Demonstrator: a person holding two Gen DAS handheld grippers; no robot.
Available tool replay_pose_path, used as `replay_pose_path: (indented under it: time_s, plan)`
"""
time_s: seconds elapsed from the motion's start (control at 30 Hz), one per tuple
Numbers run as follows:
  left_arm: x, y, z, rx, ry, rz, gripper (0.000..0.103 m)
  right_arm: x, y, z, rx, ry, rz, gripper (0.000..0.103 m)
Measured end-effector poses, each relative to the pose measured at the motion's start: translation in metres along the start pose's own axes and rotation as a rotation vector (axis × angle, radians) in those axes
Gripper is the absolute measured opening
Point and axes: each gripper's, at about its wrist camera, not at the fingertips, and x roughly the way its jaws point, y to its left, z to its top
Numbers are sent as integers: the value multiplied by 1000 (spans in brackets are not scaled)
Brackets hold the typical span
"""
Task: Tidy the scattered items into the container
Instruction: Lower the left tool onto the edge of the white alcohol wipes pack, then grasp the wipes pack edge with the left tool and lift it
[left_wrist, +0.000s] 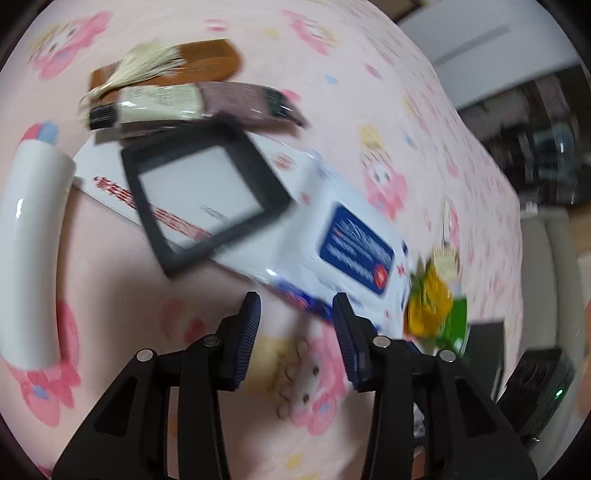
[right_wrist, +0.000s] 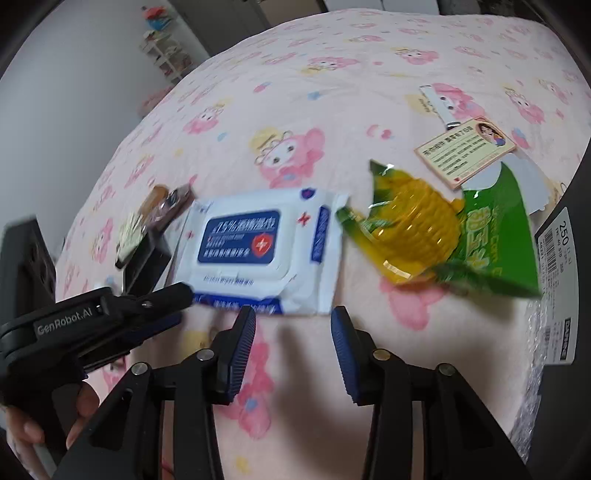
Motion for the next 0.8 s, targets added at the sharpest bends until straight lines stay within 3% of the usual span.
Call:
replay_pose_path:
  time_s: [0.13,0.3,0.43,0.53,0.67,0.8]
  plan:
    - [13,11,14,-76,3,-30,46,8,-12,15,40,-5,-14,52]
    - [27,-5,18,-9,-18,30,59,30,-19,25,38,38,26,54]
    - [38,-15,23,34,-23,42,66,36,-16,23,-3,4,47,54]
    - [38,-15,23,45,-23,23,62,38,-17,23,1,-4,72,53]
    - [35,-16,21,56,-12,-11,49,36,-9,23,-28,-16,80,45]
    - [29,-30,13,136,-1,-7,42,30,-3,20,-55,-24,63,43]
